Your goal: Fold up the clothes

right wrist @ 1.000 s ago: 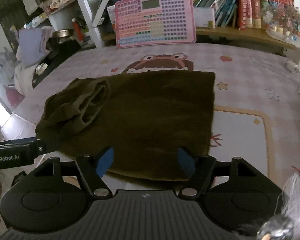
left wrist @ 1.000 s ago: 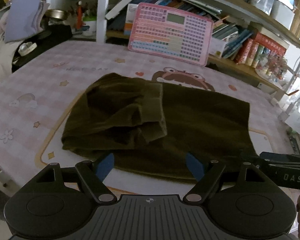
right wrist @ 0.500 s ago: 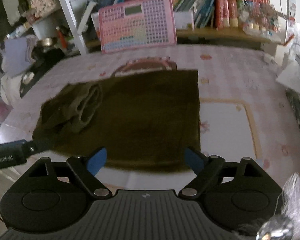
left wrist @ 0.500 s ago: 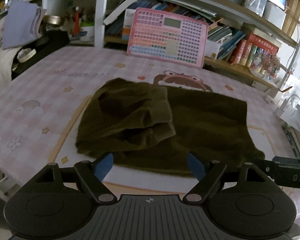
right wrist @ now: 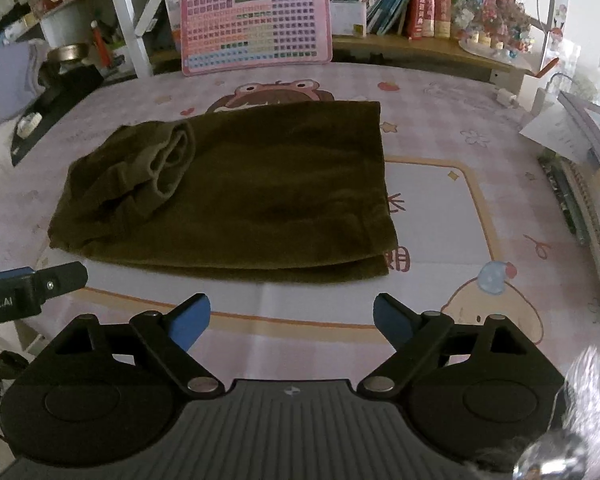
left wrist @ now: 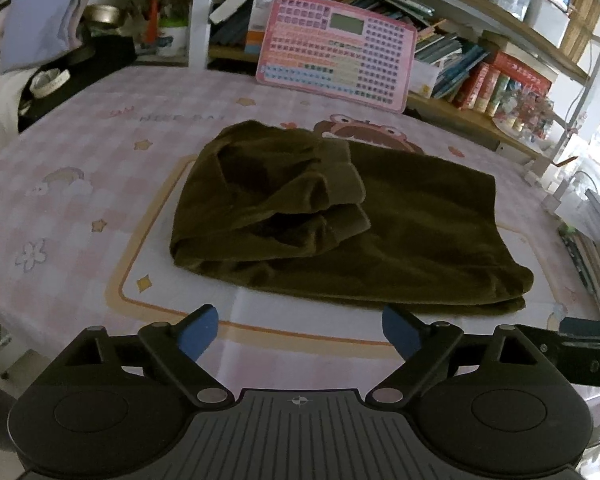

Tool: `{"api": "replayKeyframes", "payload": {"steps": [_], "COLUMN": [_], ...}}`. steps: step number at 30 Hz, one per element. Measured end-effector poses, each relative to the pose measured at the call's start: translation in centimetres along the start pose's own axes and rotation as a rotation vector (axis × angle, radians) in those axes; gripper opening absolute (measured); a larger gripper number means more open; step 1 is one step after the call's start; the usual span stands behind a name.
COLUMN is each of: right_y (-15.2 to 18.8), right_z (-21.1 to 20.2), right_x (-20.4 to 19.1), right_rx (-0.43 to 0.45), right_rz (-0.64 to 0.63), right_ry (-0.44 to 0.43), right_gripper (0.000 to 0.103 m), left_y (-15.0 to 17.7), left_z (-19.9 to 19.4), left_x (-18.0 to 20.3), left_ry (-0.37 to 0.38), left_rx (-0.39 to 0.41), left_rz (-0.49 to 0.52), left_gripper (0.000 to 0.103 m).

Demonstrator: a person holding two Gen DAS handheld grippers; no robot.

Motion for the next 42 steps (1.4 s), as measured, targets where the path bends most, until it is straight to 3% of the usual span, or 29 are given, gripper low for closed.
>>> {"api": "replayKeyframes", "payload": {"steps": [11, 21, 35, 42], "right_y": [-0.2, -1.1, -4.9, -6.0], "right_z": [-0.3, 1.5, 7.0, 9.3], "right_x": [-0.5, 0.9, 9.5, 12.7], "right_rx": [0.008, -0.016, -0.091, -0.147], "right_rz": [-0.015, -0.019, -0.005, -0.007], "right_ry": [0.019, -0.027, -0.165, -0.280], "right_gripper": [0.089, 0.089, 0.089, 0.088], "left_y": [-0.3, -0.8, -0.5, 0.3], "left_z": [0.7, 1.7, 5.0, 5.8], "left_x": [-0.8, 0.0, 8.0, 11.2], "left_ry": [-0.007, -0.083, -0.229, -0.313], "left_rx": [-0.011, -0.006, -0.004, -0.019], "left_rz": [-0.026, -0.061, -0.106, -0.145], "left_gripper": [0.092, 0.092, 0.092, 0.092]}}
Point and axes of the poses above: each gripper's, at about its wrist camera, not at the fingertips, and z roughly the way its jaws point, x to its right, y to its underside, the point moved 2 cm from there along z, roughly the way its jaws point, and after that the axes turned 9 degrees about y, right-handed, at the moved point
